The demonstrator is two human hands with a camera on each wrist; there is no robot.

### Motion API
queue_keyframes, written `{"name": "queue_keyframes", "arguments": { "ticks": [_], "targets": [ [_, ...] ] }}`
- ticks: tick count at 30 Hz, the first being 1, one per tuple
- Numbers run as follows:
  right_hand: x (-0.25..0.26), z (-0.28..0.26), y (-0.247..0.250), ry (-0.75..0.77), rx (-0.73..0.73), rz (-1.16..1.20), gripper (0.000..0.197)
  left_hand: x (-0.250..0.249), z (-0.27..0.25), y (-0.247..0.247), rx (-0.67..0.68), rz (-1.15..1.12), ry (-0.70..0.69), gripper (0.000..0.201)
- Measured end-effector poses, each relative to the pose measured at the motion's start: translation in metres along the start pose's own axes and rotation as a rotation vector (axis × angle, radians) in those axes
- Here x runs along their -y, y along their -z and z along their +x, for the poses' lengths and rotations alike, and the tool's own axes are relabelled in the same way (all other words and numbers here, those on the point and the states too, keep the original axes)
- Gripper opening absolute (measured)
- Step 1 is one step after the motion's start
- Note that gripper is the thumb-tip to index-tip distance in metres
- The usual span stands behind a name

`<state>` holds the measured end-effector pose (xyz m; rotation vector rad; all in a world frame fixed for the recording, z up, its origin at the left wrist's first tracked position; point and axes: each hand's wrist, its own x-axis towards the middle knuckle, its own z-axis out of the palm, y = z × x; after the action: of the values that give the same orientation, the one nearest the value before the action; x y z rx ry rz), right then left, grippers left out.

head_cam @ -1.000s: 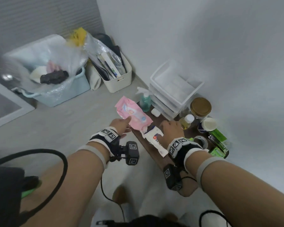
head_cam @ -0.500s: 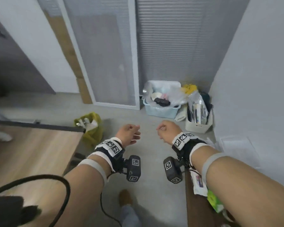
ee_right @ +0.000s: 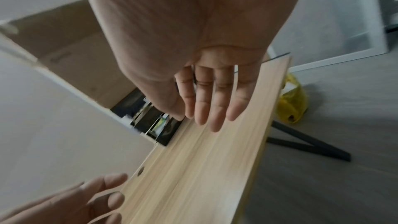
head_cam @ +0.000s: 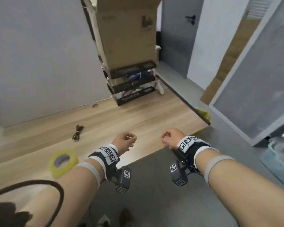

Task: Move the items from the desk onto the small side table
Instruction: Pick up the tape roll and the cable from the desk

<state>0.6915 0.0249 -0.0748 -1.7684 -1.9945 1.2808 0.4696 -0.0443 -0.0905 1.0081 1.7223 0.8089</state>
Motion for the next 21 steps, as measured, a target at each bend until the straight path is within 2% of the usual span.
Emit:
{"name": "queue_keyframes", "arguments": {
  "ticks": [4, 7, 9, 12, 14, 16, 18, 21],
  "targets": [
    [0.066, 0.039, -0.063, 0.082, 0.112, -0.086, 0.007, 0.052, -0.001, 0.078, -0.163, 0.017, 0.067, 0.004],
    [0.102, 0.065, -0.104, 0.124, 0.192, -0.145, 0.009, 0.086, 0.001, 0.126, -0.308, 0.13, 0.138, 0.007],
    [0.126, 0.085, -0.133, 0.153, 0.234, -0.186, 0.008, 0.111, 0.005, 0.161, -0.41, 0.261, 0.237, 0.023],
    [0.154, 0.115, -0.175, 0.177, 0.279, -0.235, 0.008, 0.145, 0.008, 0.203, -0.496, 0.534, 0.382, 0.062],
    [0.165, 0.132, -0.201, 0.188, 0.303, -0.259, 0.012, 0.163, 0.011, 0.219, -0.479, 0.626, 0.424, 0.086],
    [0.175, 0.149, -0.227, 0.224, 0.339, -0.343, 0.021, 0.181, 0.016, 0.233, -0.392, 0.623, 0.461, 0.102],
    [0.184, 0.16, -0.247, 0.288, 0.367, -0.461, 0.032, 0.194, 0.021, 0.241, -0.308, 0.594, 0.459, 0.104],
    [0.198, 0.175, -0.272, 0.454, 0.379, -0.602, 0.046, 0.206, 0.027, 0.25, -0.3, 0.6, 0.439, 0.097]
  ]
}}
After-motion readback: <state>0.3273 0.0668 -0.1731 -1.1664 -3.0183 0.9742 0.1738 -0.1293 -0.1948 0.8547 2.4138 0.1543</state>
